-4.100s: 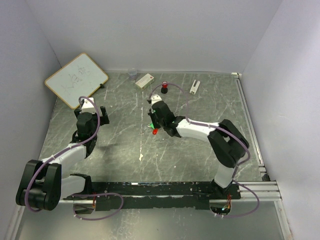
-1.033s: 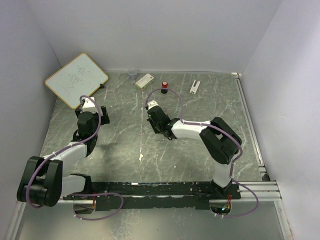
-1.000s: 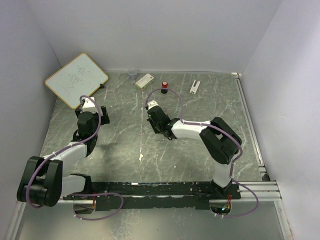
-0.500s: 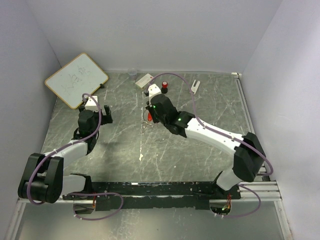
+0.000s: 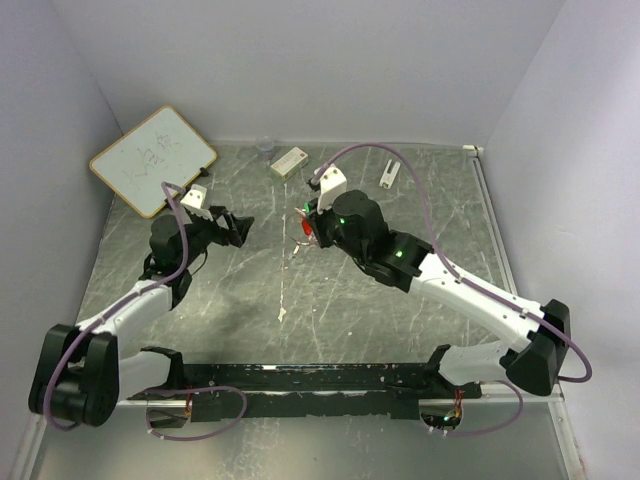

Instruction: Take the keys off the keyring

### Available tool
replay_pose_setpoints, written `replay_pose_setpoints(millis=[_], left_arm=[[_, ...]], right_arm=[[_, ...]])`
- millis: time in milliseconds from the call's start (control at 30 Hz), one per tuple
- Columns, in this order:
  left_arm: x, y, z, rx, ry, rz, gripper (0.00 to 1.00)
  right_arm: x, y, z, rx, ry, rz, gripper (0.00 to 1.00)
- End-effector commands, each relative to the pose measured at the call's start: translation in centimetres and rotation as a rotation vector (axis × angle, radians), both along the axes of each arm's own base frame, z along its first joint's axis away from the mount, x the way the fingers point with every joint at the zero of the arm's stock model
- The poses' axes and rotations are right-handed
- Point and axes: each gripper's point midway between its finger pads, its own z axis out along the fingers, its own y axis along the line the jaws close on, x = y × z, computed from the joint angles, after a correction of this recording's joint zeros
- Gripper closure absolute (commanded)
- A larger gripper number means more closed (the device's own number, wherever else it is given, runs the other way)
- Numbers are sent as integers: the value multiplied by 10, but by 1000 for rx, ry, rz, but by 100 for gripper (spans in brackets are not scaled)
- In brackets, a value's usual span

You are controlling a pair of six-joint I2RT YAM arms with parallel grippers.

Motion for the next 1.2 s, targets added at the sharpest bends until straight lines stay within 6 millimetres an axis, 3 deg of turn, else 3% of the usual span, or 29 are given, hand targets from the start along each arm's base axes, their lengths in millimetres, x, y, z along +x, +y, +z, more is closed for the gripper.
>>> replay_pose_setpoints(millis=[0,133,233,400,633,800,1133,1167], left_arm=[[-37,-33,74,-135,-180,-182,1],[-65,-49,108,-212,-241,-316,1],[-79,-62,117,-224,-252,-411,1],[-75,-74,101,-202,-217,-420,1],[-79,-94,99,-185,-211,-511,1],[-68,-104,96,-166,-165,-509,1],[-53,-96,89,-160,-117,-389,0],[-54,-96,88,-154,-119,-398,6]], right_arm=[[3,-2,1,-31,-21,-39,100],[-5,2,10,17,-38,-9,100],[-8,2,22,53,-61,-3,100],[-14,5,32,85,-75,19,100],[-20,5,34,92,-79,33,100],[-25,7,36,107,-81,51,100],[-26,10,36,102,-86,55,100],[-26,10,36,102,-87,54,100]])
